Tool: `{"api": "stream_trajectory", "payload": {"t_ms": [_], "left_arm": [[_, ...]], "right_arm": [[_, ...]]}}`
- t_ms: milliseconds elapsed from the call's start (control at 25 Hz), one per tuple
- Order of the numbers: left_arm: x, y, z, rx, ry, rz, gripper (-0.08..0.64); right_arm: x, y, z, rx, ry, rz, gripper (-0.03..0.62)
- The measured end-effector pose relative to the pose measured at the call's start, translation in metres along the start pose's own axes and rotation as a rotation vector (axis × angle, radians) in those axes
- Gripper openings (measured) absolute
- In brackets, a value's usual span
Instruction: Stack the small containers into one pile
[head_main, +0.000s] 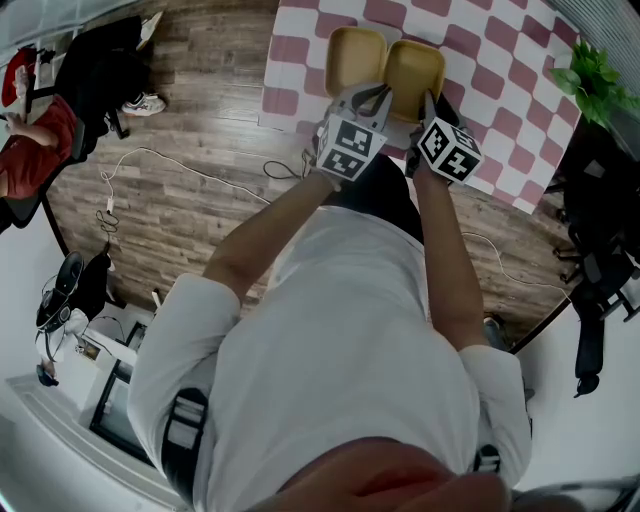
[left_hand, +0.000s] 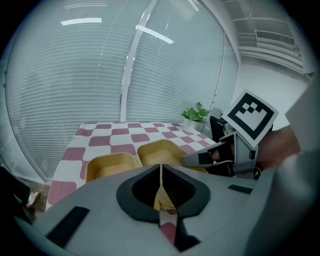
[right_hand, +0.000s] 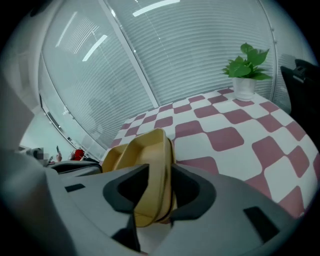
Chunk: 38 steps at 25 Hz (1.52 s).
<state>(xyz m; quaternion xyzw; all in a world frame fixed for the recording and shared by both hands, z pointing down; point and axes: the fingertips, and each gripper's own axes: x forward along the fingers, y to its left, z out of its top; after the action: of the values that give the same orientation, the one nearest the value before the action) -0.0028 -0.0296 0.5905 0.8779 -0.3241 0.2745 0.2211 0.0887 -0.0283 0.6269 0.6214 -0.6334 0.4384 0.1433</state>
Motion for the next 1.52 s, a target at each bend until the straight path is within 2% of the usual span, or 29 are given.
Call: {"api": "stream_trajectory", "payload": {"t_ms": [40, 120, 160, 240, 360, 560, 760, 880, 1000, 1240, 1520], "left_arm": [[-0.001, -0.001, 0.000, 0.001, 0.001, -0.002, 0.043], [-0.006, -0.003, 0.003, 0.000, -0.003, -0.004, 0.043], [-0.007, -0.003, 0.004, -0.002, -0.008, -0.004, 0.043], [-0.007, -0.004, 0.005, -0.003, -0.009, -0.002, 0.043], [0.001, -0.002, 0.000, -0.001, 0.010, 0.002, 0.043], [0.016, -0.001, -0.013, 0.030, 0.066, 0.023, 0.040], [0.027, 0.003, -0.026, 0.060, 0.118, 0.041, 0.036], [0.026, 0.000, -0.026, 0.059, 0.127, 0.039, 0.037], [0.012, -0.003, -0.011, 0.043, 0.087, 0.037, 0.036], [-0.036, -0.021, 0.044, -0.003, -0.053, -0.017, 0.036], [-0.085, -0.030, 0.096, -0.012, -0.166, -0.002, 0.037]], "right_arm": [[-0.001, 0.002, -0.001, 0.006, 0.006, 0.020, 0.167], [-0.009, 0.000, 0.006, -0.015, -0.013, 0.023, 0.181], [-0.015, -0.002, 0.012, -0.048, -0.039, 0.009, 0.171], [-0.026, -0.005, 0.022, -0.135, -0.095, -0.019, 0.050], [-0.024, -0.007, 0.020, -0.209, -0.110, -0.024, 0.038], [-0.008, -0.016, 0.003, -0.217, -0.072, -0.027, 0.035], [-0.003, -0.015, 0.000, -0.268, -0.070, -0.015, 0.032], [-0.004, -0.015, 0.000, -0.268, -0.060, -0.006, 0.034], [-0.020, -0.009, 0.015, -0.277, -0.104, 0.008, 0.034], [-0.075, 0.022, 0.063, -0.365, -0.221, 0.063, 0.034], [-0.133, 0.058, 0.109, -0.391, -0.349, 0.114, 0.034]]}}
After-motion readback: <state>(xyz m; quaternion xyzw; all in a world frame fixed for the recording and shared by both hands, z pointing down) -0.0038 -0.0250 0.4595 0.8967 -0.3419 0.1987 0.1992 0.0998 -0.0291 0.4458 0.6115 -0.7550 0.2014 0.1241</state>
